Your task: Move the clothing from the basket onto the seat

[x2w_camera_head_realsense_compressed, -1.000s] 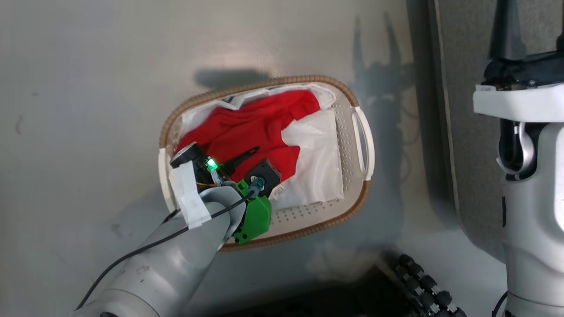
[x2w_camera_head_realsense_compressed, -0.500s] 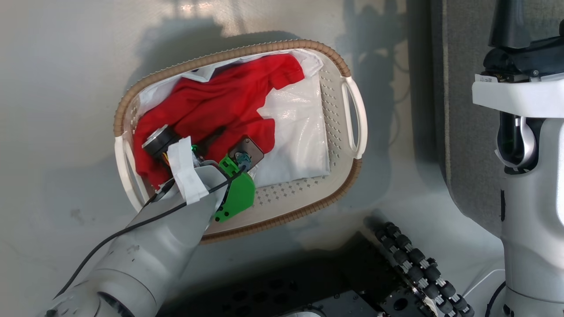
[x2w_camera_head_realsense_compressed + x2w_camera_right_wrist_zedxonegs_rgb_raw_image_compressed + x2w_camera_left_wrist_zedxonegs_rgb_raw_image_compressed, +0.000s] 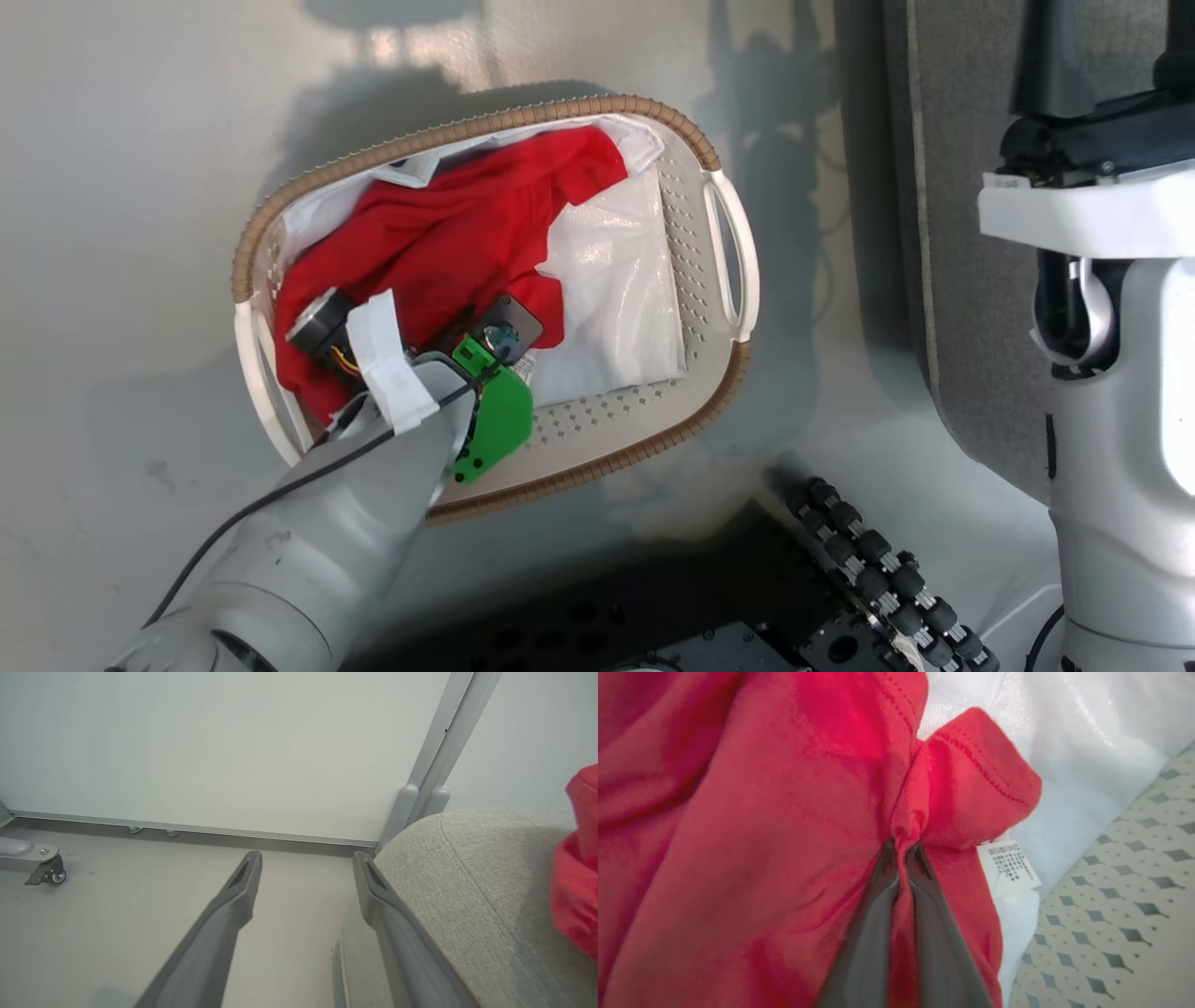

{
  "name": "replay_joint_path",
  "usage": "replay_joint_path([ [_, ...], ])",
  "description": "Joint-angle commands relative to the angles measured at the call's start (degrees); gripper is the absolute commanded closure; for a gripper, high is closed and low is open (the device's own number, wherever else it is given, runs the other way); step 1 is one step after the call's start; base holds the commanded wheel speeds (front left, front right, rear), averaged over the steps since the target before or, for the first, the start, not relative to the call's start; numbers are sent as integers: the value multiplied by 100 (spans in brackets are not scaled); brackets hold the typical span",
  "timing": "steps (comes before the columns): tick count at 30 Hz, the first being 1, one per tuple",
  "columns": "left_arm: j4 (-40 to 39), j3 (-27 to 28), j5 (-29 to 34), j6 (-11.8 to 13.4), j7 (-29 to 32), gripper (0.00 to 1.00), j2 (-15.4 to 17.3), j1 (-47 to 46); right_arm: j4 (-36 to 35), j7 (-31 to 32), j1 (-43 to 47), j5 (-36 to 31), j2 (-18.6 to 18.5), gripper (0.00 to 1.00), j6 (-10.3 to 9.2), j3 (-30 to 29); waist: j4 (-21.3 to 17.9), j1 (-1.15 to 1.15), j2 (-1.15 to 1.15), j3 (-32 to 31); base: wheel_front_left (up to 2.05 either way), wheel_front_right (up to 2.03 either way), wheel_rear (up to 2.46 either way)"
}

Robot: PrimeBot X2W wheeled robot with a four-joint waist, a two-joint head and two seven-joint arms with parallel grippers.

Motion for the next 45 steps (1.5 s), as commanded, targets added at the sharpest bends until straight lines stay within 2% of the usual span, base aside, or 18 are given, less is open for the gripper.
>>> replay_joint_path([
  [1,-47,-19,-42,-26,-91,100,50,102,36,-14,88,-38,-13,0,-6,24,58,0,53,-167,0,0,0],
  [7,-344,-68,-293,-100,-539,100,43,331,205,-14,262,-116,-14,0,-6,114,208,0,53,-717,0,0,0],
  [14,-843,-136,-649,-214,-1065,100,34,714,453,-14,642,-322,-15,0,-6,163,530,0,53,-1711,0,0,0],
  [25,-1765,19,-995,-148,-1441,100,58,1008,865,-13,1472,-693,-17,0,-6,101,1100,0,53,-3428,0,0,0],
  [28,-2087,105,-914,-152,-1448,100,192,1061,967,-14,1684,-728,-17,0,-6,117,1181,0,53,-3851,0,0,0],
  [35,-2932,342,-702,-176,-1448,100,746,1097,1170,-14,2129,-712,-16,0,-6,285,1245,0,53,-4672,0,0,0],
  [45,-3598,439,-571,-260,-1212,100,1339,508,1297,-14,2355,-566,-16,0,-6,752,1170,0,53,-5284,0,0,0],
])
